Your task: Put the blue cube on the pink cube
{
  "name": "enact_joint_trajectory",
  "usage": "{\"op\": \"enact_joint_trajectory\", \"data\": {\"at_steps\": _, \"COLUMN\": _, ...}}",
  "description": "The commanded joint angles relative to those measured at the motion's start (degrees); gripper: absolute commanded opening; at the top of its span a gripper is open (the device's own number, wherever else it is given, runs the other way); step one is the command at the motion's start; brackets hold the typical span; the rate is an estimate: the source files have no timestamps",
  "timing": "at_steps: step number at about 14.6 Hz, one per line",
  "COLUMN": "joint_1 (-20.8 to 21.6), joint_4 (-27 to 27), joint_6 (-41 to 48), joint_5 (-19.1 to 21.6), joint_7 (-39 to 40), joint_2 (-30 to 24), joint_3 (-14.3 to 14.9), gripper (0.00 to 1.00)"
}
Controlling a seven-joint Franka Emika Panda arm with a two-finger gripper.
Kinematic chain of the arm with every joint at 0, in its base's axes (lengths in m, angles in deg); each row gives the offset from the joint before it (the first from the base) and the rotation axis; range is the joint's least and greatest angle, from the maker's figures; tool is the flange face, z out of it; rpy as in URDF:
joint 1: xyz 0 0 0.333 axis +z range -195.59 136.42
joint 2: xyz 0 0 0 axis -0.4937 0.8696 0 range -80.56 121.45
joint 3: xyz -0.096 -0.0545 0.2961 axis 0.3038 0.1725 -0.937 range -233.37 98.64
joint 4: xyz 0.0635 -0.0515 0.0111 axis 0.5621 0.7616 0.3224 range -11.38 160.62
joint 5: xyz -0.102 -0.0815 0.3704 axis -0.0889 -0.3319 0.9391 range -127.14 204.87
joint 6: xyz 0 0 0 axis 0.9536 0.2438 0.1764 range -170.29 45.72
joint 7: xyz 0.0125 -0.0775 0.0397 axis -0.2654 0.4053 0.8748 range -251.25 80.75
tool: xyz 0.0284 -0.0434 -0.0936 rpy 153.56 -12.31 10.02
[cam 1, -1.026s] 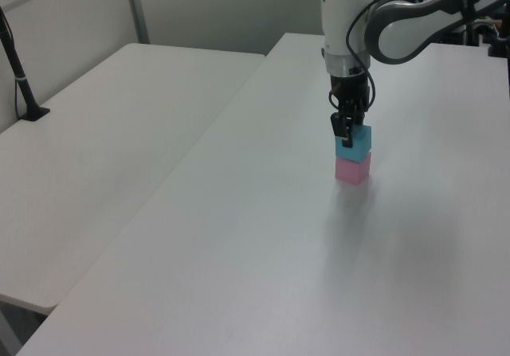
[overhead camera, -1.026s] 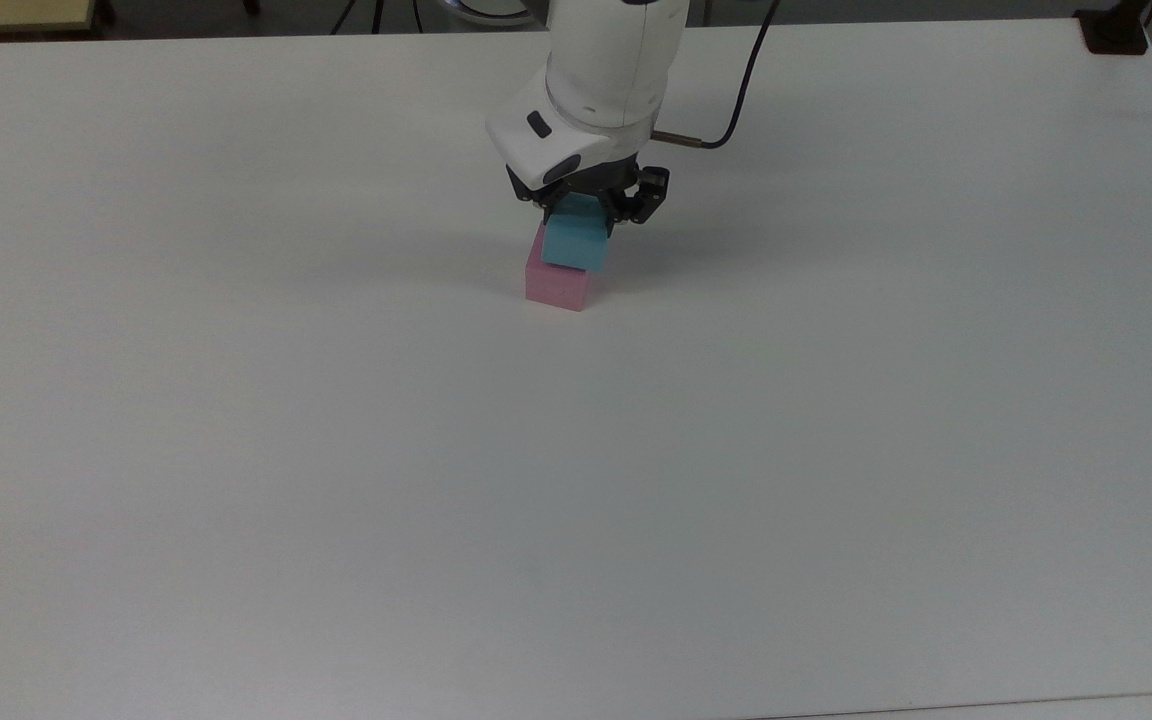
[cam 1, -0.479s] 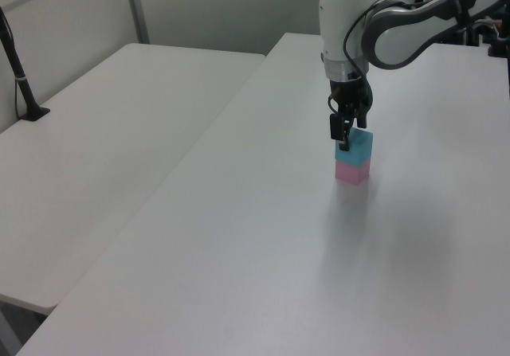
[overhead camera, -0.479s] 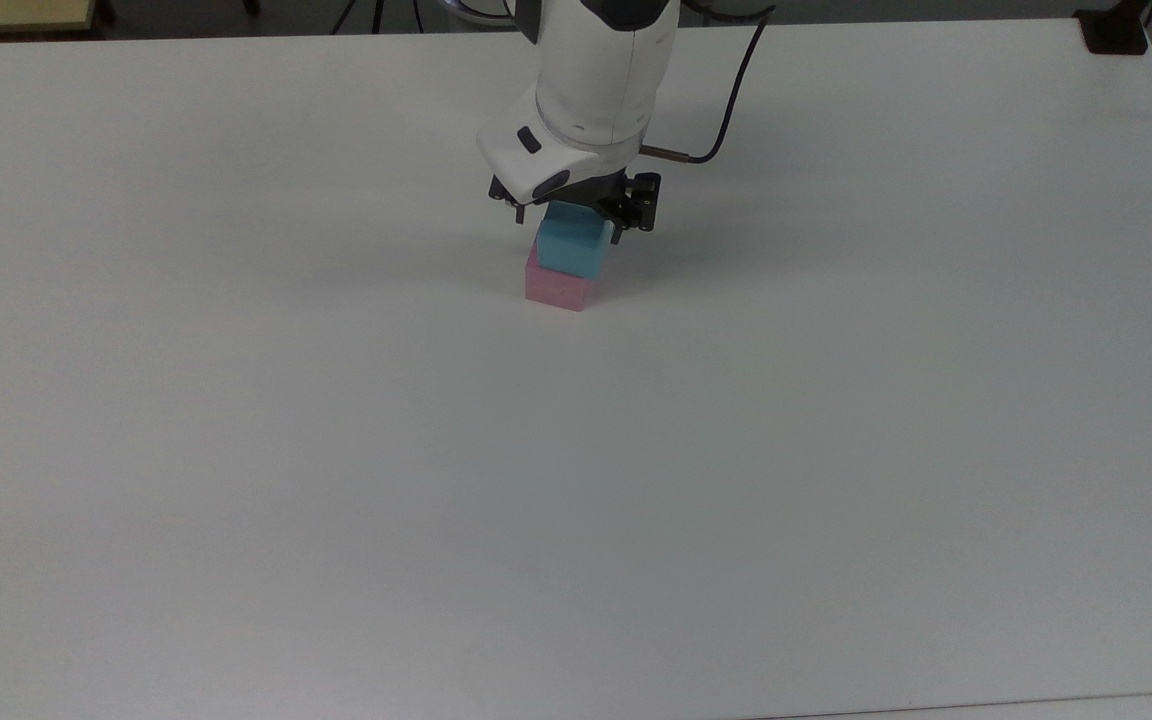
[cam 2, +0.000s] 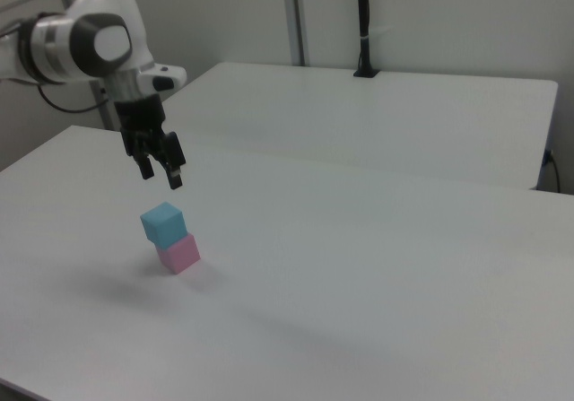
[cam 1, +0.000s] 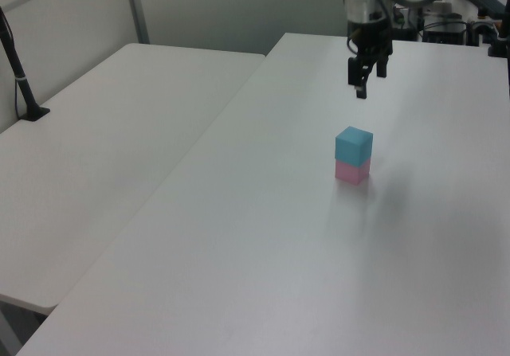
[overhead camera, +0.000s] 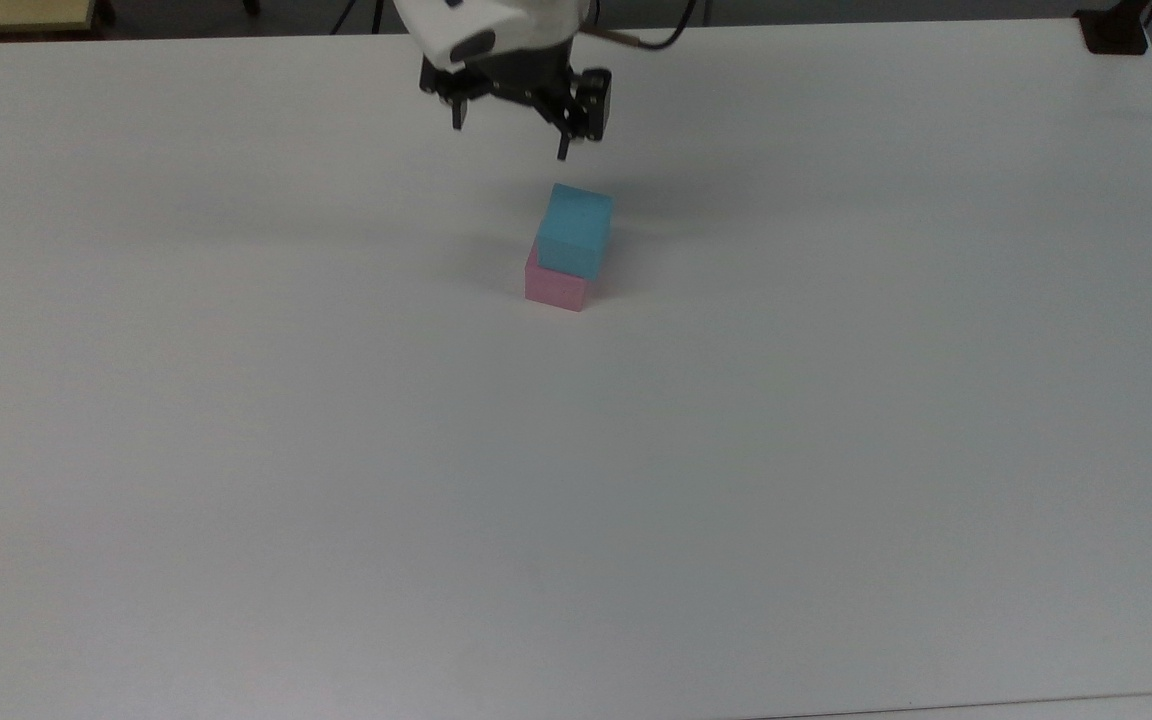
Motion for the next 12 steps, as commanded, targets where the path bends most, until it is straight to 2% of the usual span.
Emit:
{"op": "enact_joint_trajectory", "data": {"at_steps": 1, "joint_1": 0.49, "joint_4": 0.23, "joint_6": 6.07, "joint_5": 0.14, "joint_7": 6.57, "joint_2": -5.52, "joint_3": 3.24, "gripper": 1.0}}
{"op": "enact_joint_trajectory", "data": {"at_steps": 4, "joint_1": 0.4, "joint_4": -0.82, "joint_6": 8.11, "joint_5": 0.31, "joint_7": 9.28, "joint_2": -8.08, "joint_3": 6.75, "gripper": 1.0}}
{"op": "enact_joint_trajectory", "data": {"at_steps": 7, "joint_1": -1.61, "joint_4": -3.2, "joint_6": 8.47, "joint_5": 2.42, "joint_7": 22.8, "joint_2": -9.32, "joint_3": 9.83, "gripper": 1.0}}
{"op": "enact_joint_trajectory", "data": {"at_steps": 9, "joint_1": -1.97, "joint_4": -5.56, "joint_6": 8.81, "joint_5": 2.68, "joint_7": 28.52, "joint_2": -8.88, "joint_3": 11.76, "gripper": 1.0}}
{"op": "enact_joint_trajectory", "data": {"at_steps": 12, "joint_1": -2.15, "joint_4": -7.41, "joint_6": 8.2, "joint_5": 3.48, "joint_7": 30.57, "joint_2": -8.36, "joint_3": 13.27, "gripper": 1.0}}
